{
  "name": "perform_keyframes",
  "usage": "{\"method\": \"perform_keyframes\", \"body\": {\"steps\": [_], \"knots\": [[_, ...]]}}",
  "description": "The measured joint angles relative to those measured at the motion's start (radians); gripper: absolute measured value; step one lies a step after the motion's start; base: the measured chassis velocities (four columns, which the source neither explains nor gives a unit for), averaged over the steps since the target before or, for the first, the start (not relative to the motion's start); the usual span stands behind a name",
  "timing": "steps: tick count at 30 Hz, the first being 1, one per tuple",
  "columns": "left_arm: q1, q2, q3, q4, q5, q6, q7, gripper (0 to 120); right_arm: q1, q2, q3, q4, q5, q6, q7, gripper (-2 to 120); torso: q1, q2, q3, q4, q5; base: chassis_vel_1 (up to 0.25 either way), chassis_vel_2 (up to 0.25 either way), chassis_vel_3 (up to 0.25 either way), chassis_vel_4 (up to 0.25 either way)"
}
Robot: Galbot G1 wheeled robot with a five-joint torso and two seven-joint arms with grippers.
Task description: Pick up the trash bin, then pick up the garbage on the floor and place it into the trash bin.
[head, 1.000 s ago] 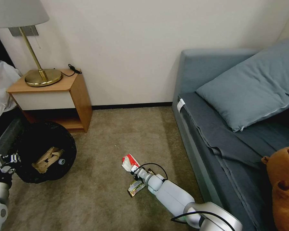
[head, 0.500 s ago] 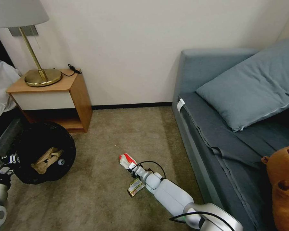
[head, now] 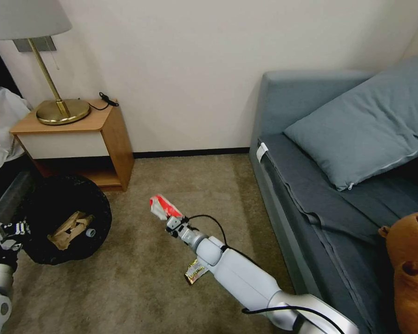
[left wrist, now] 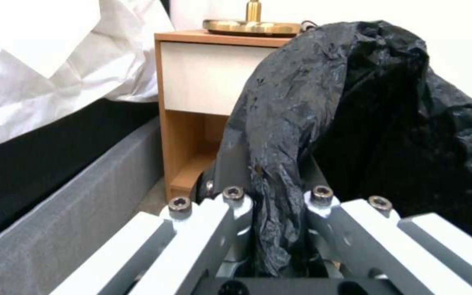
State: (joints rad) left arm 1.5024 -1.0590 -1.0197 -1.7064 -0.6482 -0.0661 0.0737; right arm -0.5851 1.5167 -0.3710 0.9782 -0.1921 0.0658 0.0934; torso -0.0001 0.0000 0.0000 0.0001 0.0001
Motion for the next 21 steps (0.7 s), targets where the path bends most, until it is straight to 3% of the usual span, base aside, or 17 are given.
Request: {"method": "perform_keyframes", "body": {"steps": [3, 11, 14, 15, 16, 17, 19, 21], "knots": [[-0.006, 0.001, 0.006, 0.0, 0.0, 0.002, 0.0, 5, 0.01, -0.025, 0.011, 0.061, 0.002, -0.007, 0.005, 0, 0.0, 0.0, 0.0, -0.0003, -0.0001, 0.0, 0.0, 0.0, 0.0], [-0.036, -0.001, 0.028, -0.018, 0.007, 0.031, -0.003, 5, 0.144, -0.164, -0.088, 0.322, 0.207, -0.076, -0.016, 0, 0.0, 0.0, 0.0, -0.0004, -0.0001, 0.0, 0.0, 0.0, 0.0], [-0.056, -0.008, 0.042, -0.032, 0.009, 0.05, -0.013, 5, 0.284, -0.209, -0.158, 0.455, 0.429, -0.13, -0.054, 0, 0.0, 0.0, 0.0, -0.0001, -0.0001, 0.0, 0.0, 0.0, 0.0], [-0.056, -0.008, 0.042, -0.032, 0.009, 0.05, -0.013, 5, 0.284, -0.209, -0.158, 0.455, 0.429, -0.13, -0.054, 0, 0.0, 0.0, 0.0, -0.0001, -0.0001, 0.0, 0.0, 0.0, 0.0], [-0.062, -0.013, 0.046, -0.037, 0.009, 0.055, -0.017, 5, 0.328, -0.214, -0.185, 0.512, 0.608, -0.164, -0.065, 0, 0.0, 0.0, 0.0, -0.0001, -0.0002, 0.0, 0.0, 0.0, 0.0], [-0.062, -0.013, 0.046, -0.037, 0.009, 0.055, -0.017, 5, 0.328, -0.214, -0.185, 0.512, 0.608, -0.164, -0.065, 0, 0.0, 0.0, 0.0, -0.0001, -0.0002, 0.0, 0.0, 0.0, 0.0], [-0.071, -0.023, 0.05, -0.044, 0.004, 0.065, -0.022, 5, 0.362, -0.197, -0.209, 0.612, 0.856, -0.224, -0.064, 0, 0.0, 0.0, 0.0, 0.0, -0.0002, 0.0, 0.0, 0.0, 0.0], [-0.073, -0.025, 0.051, -0.046, 0.003, 0.066, -0.023, 5, 0.368, -0.187, -0.214, 0.638, 0.924, -0.24, -0.061, 0, 0.0, 0.0, 0.0, 0.0, -0.0003, 0.0, 0.0, 0.0, 0.0]]}}
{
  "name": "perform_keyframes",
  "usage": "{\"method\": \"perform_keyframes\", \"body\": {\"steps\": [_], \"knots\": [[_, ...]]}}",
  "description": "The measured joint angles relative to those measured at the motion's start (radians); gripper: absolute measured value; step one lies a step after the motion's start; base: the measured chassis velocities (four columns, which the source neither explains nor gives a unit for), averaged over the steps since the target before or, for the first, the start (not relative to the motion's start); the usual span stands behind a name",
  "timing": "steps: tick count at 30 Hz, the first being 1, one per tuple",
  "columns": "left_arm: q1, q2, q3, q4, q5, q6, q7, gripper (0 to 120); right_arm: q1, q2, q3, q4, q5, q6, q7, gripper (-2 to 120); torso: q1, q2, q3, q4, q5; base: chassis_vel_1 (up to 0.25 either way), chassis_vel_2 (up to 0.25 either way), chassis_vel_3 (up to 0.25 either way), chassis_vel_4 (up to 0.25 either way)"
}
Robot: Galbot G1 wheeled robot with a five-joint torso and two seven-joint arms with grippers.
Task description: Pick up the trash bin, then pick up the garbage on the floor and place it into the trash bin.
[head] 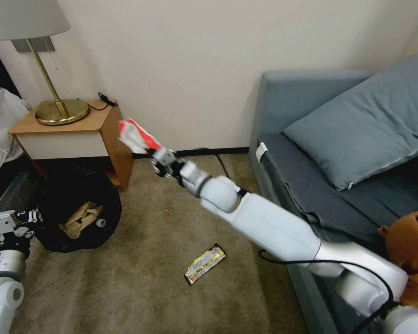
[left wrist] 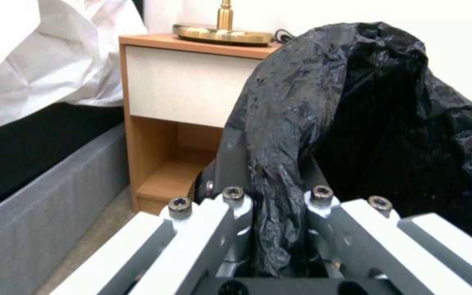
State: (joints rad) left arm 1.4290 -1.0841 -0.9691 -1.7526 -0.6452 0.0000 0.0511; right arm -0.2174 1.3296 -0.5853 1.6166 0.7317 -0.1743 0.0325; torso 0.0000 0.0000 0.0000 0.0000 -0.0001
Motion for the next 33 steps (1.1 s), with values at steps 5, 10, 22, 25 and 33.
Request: {"method": "perform_keyframes", "body": {"steps": [5, 10, 22, 25, 33], "knots": [[-0.008, -0.006, -0.002, -0.012, -0.013, 0.006, -0.004, 5, 0.006, 0.07, -0.041, 0.068, 0.23, -0.05, 0.027, 0, 0.0, 0.0, 0.0, 0.0001, 0.0, 0.0, 0.0, 0.0, 0.0], [-0.006, -0.015, -0.004, -0.024, -0.021, 0.01, -0.006, 5, -0.012, 0.145, -0.091, 0.013, 0.249, -0.041, 0.031, 0, 0.0, 0.0, 0.0, 0.0, -0.0001, 0.0, 0.0, 0.0, 0.0], [0.009, -0.055, -0.009, -0.061, -0.034, 0.012, -0.008, 5, -0.111, 0.256, -0.16, -0.245, 0.012, 0.035, -0.005, 0, 0.0, 0.0, 0.0, 0.0, 0.0001, 0.0, 0.0, 0.0, 0.0], [0.008, -0.061, -0.009, -0.069, -0.034, 0.015, -0.009, 5, -0.157, 0.251, -0.16, -0.261, -0.045, 0.036, -0.001, 0, 0.0, 0.0, 0.0, -0.0001, 0.0001, 0.0, 0.0, 0.0, 0.0], [0.007, -0.062, -0.009, -0.068, -0.031, 0.017, -0.009, 5, -0.197, 0.229, -0.16, -0.251, -0.087, 0.047, 0.011, 22, 0.0, 0.0, 0.0, -0.0001, 0.0002, 0.0, 0.0, 0.0, 0.0]]}}
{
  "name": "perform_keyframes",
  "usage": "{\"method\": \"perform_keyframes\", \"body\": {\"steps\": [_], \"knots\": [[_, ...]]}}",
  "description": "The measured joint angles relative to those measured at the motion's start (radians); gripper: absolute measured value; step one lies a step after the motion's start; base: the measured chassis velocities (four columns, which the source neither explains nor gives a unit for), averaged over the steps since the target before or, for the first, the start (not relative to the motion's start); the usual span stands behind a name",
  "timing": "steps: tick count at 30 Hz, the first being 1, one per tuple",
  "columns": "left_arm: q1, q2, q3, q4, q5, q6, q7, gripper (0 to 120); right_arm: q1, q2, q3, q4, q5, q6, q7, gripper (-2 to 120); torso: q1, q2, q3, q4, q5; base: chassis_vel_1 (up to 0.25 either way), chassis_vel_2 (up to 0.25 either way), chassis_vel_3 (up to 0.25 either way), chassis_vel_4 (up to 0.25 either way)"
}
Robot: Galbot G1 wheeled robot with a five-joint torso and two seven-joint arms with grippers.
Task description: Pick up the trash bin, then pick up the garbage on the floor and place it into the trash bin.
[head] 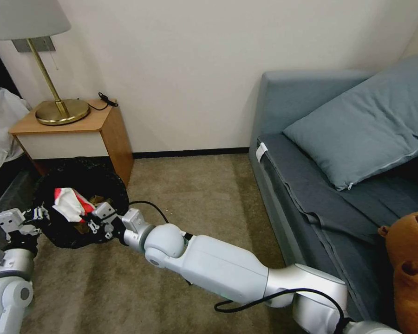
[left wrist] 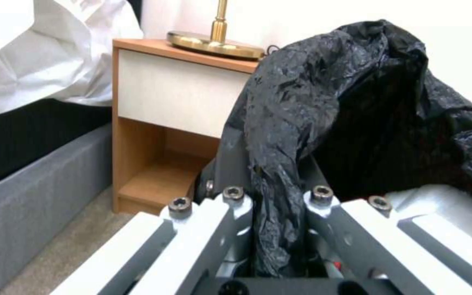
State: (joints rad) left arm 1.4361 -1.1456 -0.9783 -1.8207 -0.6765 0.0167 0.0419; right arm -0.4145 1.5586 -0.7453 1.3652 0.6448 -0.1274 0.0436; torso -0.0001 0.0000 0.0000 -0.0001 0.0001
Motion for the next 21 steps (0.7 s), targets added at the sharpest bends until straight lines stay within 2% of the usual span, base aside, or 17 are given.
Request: {"method": "perform_keyframes", "body": {"steps": [2, 4, 5, 8, 9, 11, 14, 17, 21], "knots": [[0.0, 0.0, 0.0, 0.002, 0.001, 0.0, 0.0, 5, 0.0, -0.003, 0.0, 0.001, -0.007, 0.007, 0.001, 27, 0.0, 0.0, 0.0, 0.0, 0.0, 0.0, 0.0, 0.0, 0.0], [0.0, 0.0, 0.001, 0.006, 0.003, 0.0, 0.0, 5, 0.001, -0.007, -0.001, 0.005, -0.012, 0.012, 0.003, 37, 0.0, 0.0, 0.0, 0.0, 0.0, 0.0, 0.0, 0.0, 0.0], [0.0, 0.0, 0.001, 0.006, 0.003, 0.0, 0.0, 5, 0.001, -0.007, -0.001, 0.005, -0.012, 0.012, 0.003, 37, 0.0, 0.0, 0.0, 0.0, 0.0, 0.0, 0.0, 0.0, 0.0], [0.001, 0.003, -0.002, 0.017, 0.002, -0.005, 0.001, 5, 0.018, -0.015, 0.001, 0.024, -0.012, 0.012, 0.01, 54, 0.0, 0.0, 0.0, 0.0001, 0.0, 0.0, 0.0, 0.0, 0.0], [0.001, 0.003, -0.002, 0.017, 0.002, -0.005, 0.001, 5, 0.018, -0.015, 0.001, 0.024, -0.012, 0.012, 0.01, 54, 0.0, 0.0, 0.0, 0.0001, 0.0, 0.0, 0.0, 0.0, 0.0], [0.001, 0.012, -0.008, 0.032, 0.0, -0.012, 0.002, 5, 0.042, -0.03, 0.004, 0.041, -0.013, 0.009, 0.019, 64, 0.0, 0.0, 0.0, 0.0003, 0.0, 0.0, 0.0, 0.0, 0.0], [0.0, 0.017, -0.013, 0.04, -0.003, -0.015, 0.003, 5, 0.056, -0.044, 0.005, 0.045, -0.025, 0.008, 0.019, 70, 0.0, 0.0, 0.0, 0.0003, 0.0, 0.0, 0.0, 0.0, 0.0], [0.004, 0.031, -0.026, 0.043, -0.025, -0.017, 0.005, 5, 0.092, -0.101, 0.018, 0.017, -0.134, 0.024, -0.002, 87, 0.0, 0.0, 0.0, 0.0, 0.0001, 0.0, 0.0, 0.0, 0.0], [0.006, 0.041, -0.032, 0.057, -0.029, -0.023, 0.008, 5, 0.101, -0.134, 0.028, -0.001, -0.212, 0.012, 0.001, 96, 0.0, 0.0, 0.0, -0.0001, 0.0001, 0.0, 0.0, 0.0, 0.0]]}}
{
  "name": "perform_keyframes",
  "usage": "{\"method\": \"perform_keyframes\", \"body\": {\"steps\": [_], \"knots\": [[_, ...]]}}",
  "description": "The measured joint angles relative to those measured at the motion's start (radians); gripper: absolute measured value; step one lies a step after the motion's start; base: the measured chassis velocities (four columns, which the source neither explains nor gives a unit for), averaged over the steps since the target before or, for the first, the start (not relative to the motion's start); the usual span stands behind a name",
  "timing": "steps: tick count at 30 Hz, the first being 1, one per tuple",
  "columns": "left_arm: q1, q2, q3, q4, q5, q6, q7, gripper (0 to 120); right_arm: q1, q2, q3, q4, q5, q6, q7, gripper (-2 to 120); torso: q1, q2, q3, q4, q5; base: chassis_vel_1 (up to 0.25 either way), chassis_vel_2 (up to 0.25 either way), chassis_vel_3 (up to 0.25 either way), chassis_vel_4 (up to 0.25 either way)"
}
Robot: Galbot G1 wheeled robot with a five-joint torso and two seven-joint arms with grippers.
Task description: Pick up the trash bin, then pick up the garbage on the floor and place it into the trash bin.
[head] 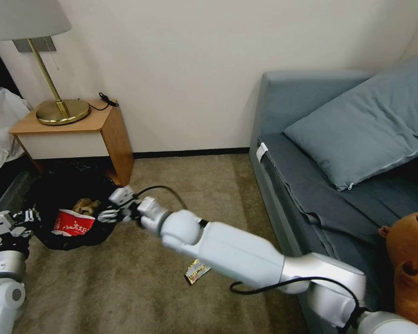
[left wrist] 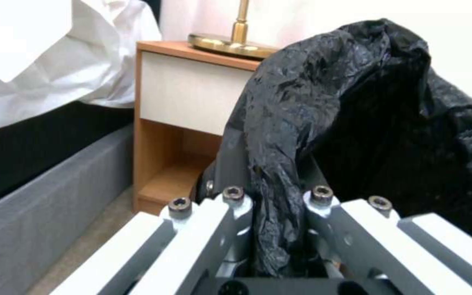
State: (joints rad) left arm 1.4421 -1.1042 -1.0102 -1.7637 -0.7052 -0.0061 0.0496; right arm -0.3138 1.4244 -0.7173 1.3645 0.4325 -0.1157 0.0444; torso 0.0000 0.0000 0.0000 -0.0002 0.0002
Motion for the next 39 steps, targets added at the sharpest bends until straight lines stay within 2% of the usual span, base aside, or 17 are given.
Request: {"method": "perform_keyframes", "body": {"steps": [1, 2, 5, 6, 9, 12, 14, 20, 22, 23, 25, 31, 39], "knots": [[0.002, 0.008, -0.003, 0.021, -0.001, -0.012, 0.001, 5, 0.001, -0.029, 0.007, -0.01, -0.08, -0.045, 0.013, 99, 0.0, 0.0, 0.0, 0.0001, 0.0, 0.0, 0.0, 0.0, 0.0], [0.002, 0.008, -0.003, 0.021, -0.001, -0.012, 0.001, 5, 0.001, -0.029, 0.007, -0.01, -0.08, -0.045, 0.013, 99, 0.0, 0.0, 0.0, 0.0001, 0.0, 0.0, 0.0, 0.0, 0.0], [0.008, 0.018, -0.005, 0.059, -0.002, -0.034, 0.008, 5, -0.008, -0.079, 0.023, -0.048, -0.242, -0.081, -0.011, 100, 0.0, 0.0, 0.0, 0.0004, -0.0001, 0.0, 0.0, 0.0, 0.0], [0.008, 0.018, -0.005, 0.059, -0.002, -0.034, 0.008, 5, -0.008, -0.079, 0.023, -0.048, -0.242, -0.081, -0.011, 100, 0.0, 0.0, 0.0, 0.0004, -0.0001, 0.0, 0.0, 0.0, 0.0], [0.014, 0.018, -0.008, 0.073, -0.004, -0.051, 0.014, 5, -0.068, -0.111, 0.074, -0.103, -0.418, -0.037, -0.121, 100, 0.0, 0.0, 0.0, 0.0, 0.0, 0.0, 0.0, 0.0, 0.0], [0.017, 0.016, -0.009, 0.073, -0.007, -0.054, 0.014, 5, -0.095, -0.116, 0.094, -0.128, -0.485, -0.013, -0.143, 100, 0.0, 0.0, 0.0, 0.0001, 0.0001, 0.0, 0.0, 0.0, 0.0], [0.02, 0.011, -0.008, 0.074, -0.006, -0.059, 0.016, 5, -0.144, -0.123, 0.138, -0.176, -0.606, 0.035, -0.182, 100, 0.0, 0.0, 0.0, 0.0002, -0.0001, 0.0, 0.0, 0.0, 0.0], [0.016, 0.0, 0.005, 0.07, -0.004, -0.061, 0.014, 5, -0.185, -0.132, 0.168, -0.229, -0.656, 0.104, -0.225, 100, 0.0, 0.0, 0.0, 0.0003, -0.0001, 0.0, 0.0, 0.0, 0.0], [0.008, -0.007, 0.011, 0.065, 0.0, -0.06, 0.013, 5, -0.202, -0.133, 0.211, -0.286, -0.752, 0.205, -0.293, 100, 0.0, 0.0, 0.0, 0.0001, 0.0, 0.0, 0.0, 0.0, 0.0], [0.008, -0.007, 0.011, 0.065, 0.0, -0.06, 0.013, 5, -0.202, -0.133, 0.211, -0.286, -0.752, 0.205, -0.293, 100, 0.0, 0.0, 0.0, 0.0001, 0.0, 0.0, 0.0, 0.0, 0.0], [0.007, -0.008, 0.013, 0.065, 0.001, -0.058, 0.013, 5, -0.21, -0.133, 0.251, -0.326, -0.831, 0.269, -0.347, 100, 0.0, 0.0, 0.0, 0.0001, -0.0001, 0.0, 0.0, 0.0, 0.0], [0.007, -0.008, 0.014, 0.074, -0.001, -0.057, 0.013, 5, -0.228, -0.147, 0.291, -0.343, -0.902, 0.316, -0.406, 100, 0.0, 0.0, 0.0, 0.0002, 0.0, 0.0, 0.0, 0.0, 0.0], [0.005, -0.007, 0.014, 0.088, 0.001, -0.058, 0.016, 5, -0.278, -0.185, 0.35, -0.299, -1.011, 0.392, -0.555, 100, 0.0, 0.0, 0.0, 0.0002, 0.0, 0.0, 0.0, 0.0, 0.0]]}}
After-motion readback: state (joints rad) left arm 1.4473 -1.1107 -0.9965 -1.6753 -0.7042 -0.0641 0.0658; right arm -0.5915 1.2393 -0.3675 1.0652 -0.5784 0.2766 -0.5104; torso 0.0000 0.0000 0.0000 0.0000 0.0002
